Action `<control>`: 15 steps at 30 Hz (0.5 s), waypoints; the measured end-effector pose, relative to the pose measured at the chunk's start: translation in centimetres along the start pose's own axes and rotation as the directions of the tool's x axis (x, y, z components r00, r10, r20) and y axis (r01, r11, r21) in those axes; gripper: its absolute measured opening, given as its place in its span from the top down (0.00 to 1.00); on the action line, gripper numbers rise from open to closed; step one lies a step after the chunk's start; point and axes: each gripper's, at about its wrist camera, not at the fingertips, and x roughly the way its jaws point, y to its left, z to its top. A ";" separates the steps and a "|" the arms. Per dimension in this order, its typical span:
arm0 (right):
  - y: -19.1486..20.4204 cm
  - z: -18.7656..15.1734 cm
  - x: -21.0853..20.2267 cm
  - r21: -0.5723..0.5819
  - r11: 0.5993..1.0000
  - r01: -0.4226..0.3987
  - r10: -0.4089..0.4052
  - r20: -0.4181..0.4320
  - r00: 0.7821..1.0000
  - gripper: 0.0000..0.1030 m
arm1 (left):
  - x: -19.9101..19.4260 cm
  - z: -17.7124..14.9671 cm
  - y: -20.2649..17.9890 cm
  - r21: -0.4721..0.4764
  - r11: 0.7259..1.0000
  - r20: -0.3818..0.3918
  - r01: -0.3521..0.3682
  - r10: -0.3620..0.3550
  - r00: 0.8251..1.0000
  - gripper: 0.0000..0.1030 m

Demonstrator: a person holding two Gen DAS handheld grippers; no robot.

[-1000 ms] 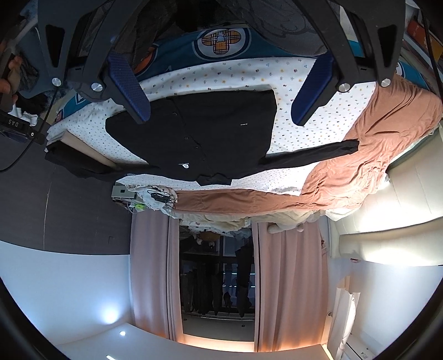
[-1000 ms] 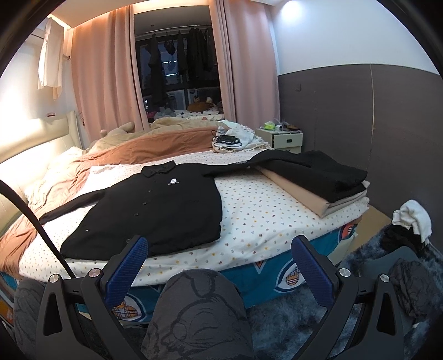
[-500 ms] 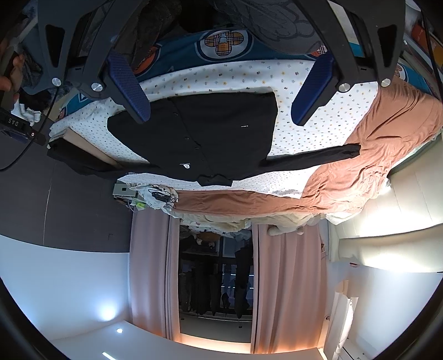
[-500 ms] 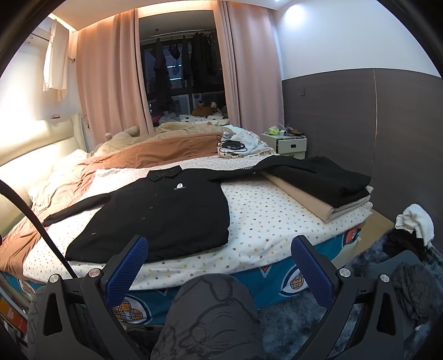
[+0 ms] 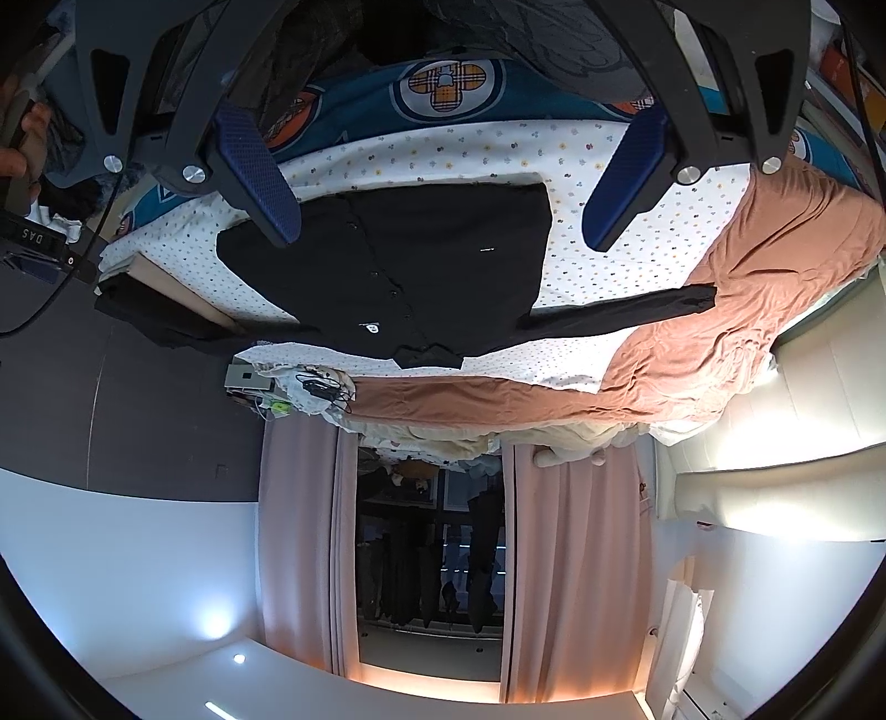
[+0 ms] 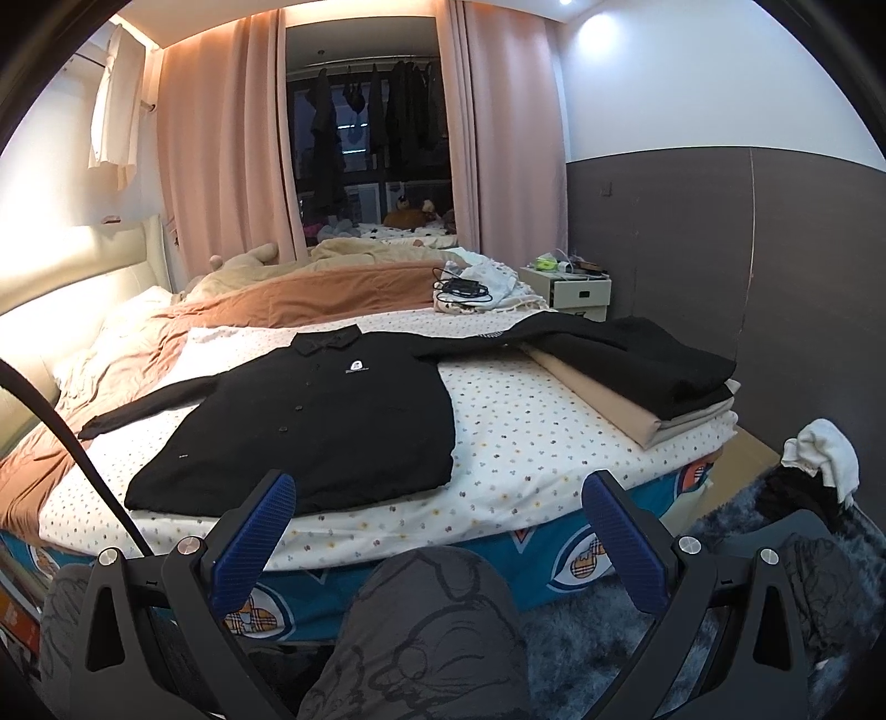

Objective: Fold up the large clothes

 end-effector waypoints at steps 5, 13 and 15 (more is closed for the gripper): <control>0.1 0.1 0.0 0.000 1.000 -0.008 0.008 0.007 1.000 0.00 | 0.1 0.2 0.6 -0.015 1.000 0.000 -0.003 0.003 1.000 0.00; 0.2 -0.4 0.4 0.004 1.000 -0.024 0.024 0.023 0.999 0.00 | 0.2 0.2 1.7 -0.027 0.999 -0.010 -0.026 0.026 1.000 0.00; 0.2 -0.4 0.4 0.009 1.000 -0.027 0.027 0.039 0.999 0.00 | 0.2 0.3 2.3 -0.032 0.999 -0.010 -0.035 0.035 0.999 0.00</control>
